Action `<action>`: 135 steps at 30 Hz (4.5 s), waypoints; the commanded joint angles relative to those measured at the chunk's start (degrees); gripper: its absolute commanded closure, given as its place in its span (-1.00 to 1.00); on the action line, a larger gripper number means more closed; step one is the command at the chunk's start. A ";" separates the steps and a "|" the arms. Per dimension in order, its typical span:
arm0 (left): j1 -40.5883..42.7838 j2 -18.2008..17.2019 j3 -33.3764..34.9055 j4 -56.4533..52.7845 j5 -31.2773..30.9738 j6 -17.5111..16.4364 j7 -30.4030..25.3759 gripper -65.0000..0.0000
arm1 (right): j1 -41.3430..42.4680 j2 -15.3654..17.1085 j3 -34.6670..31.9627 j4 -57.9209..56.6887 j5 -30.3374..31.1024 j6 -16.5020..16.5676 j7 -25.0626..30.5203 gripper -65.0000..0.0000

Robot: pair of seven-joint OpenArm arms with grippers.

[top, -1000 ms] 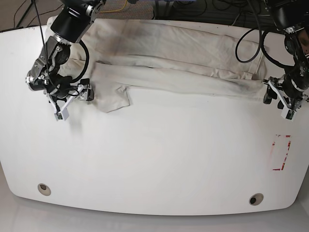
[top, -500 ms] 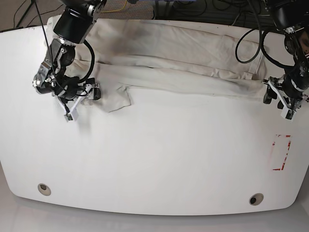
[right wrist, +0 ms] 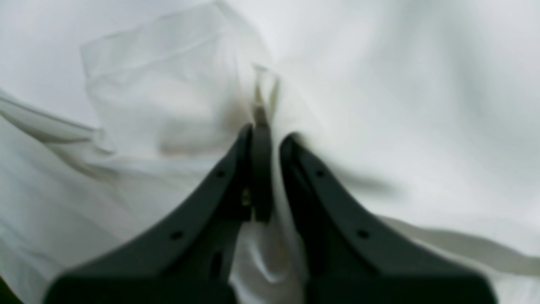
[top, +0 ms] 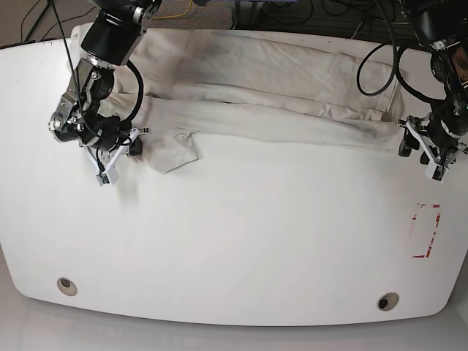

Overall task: Layout the t-shirt on the table in an organized manner, then fold the t-shirt properly
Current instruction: 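Release the hem and move the right gripper to the shirt's side edge, then pinch the side edge with the right gripper and fold it inward, then lay the folded side flat and press it with the right gripper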

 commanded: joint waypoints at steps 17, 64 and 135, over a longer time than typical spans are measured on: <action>-0.76 -0.94 -0.25 -4.28 -0.70 -0.06 -1.12 0.02 | -13.40 2.48 -0.06 21.24 29.89 0.12 -7.81 1.00; -1.03 -0.94 -0.17 -4.28 -0.70 -0.06 -1.12 0.02 | -27.55 15.32 -4.54 22.47 49.67 0.12 -8.51 -0.03; -0.94 -1.03 -0.17 -4.28 -0.70 -0.06 -1.12 0.02 | -30.81 17.87 -20.11 21.59 58.81 0.12 -9.26 0.98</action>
